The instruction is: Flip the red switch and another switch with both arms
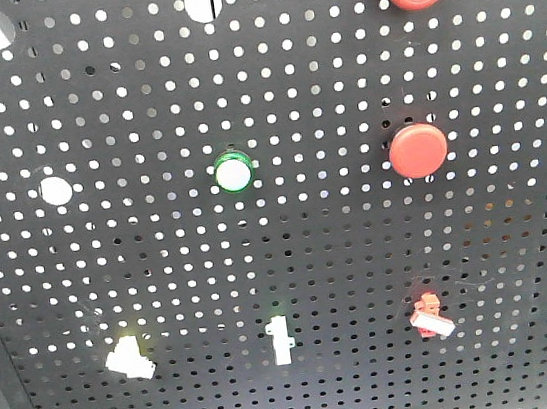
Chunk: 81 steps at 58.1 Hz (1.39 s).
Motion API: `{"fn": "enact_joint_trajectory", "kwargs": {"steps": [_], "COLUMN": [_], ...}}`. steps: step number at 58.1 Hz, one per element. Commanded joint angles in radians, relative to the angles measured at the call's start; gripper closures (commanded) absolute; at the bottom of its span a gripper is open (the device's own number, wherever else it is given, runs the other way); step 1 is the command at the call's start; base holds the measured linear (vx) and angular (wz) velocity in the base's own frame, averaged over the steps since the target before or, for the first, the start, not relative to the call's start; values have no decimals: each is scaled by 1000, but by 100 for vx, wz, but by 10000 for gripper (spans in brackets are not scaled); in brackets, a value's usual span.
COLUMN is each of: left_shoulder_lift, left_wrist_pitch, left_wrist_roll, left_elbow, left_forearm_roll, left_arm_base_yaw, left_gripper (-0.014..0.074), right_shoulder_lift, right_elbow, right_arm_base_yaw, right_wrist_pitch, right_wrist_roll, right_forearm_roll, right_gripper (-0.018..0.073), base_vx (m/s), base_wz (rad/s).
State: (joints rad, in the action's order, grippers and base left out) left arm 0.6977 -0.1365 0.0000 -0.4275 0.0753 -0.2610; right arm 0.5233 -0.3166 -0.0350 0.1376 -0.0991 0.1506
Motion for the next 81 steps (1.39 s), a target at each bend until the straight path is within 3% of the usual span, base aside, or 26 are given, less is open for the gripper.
{"fn": "enact_joint_trajectory", "kwargs": {"steps": [1,12,23,38,48,67,81], "left_shoulder_lift": [71,209,311,370,382,338,241], "left_wrist_pitch": [-219,-233,-215,-186,-80,195,208], "left_wrist_roll": [0,0,0,0,0,-101,-108], "left_elbow": [-43,-148,-236,-243,-243,-243,-243], "left_forearm_roll": [27,38,38,37,35,35,35], "left_arm_base_yaw": [-57,-136,-145,-152,-152,-152,-152], "left_gripper": [594,594,594,594,594,594,594], "right_shoulder_lift": [9,9,9,9,9,9,8], "right_elbow": [-34,-34,-34,-34,-34,-34,-34], "right_arm_base_yaw": [7,7,7,7,7,7,-2], "right_wrist_pitch": [93,93,93,93,93,93,99], "right_wrist_roll": [1,1,1,1,1,1,-9], "right_forearm_roll": [6,6,6,6,6,6,15], "right_gripper": [566,566,566,566,566,566,566], "base_vx": [0,0,0,0,0,0,0], "base_wz": [0,0,0,0,0,0,0]}}
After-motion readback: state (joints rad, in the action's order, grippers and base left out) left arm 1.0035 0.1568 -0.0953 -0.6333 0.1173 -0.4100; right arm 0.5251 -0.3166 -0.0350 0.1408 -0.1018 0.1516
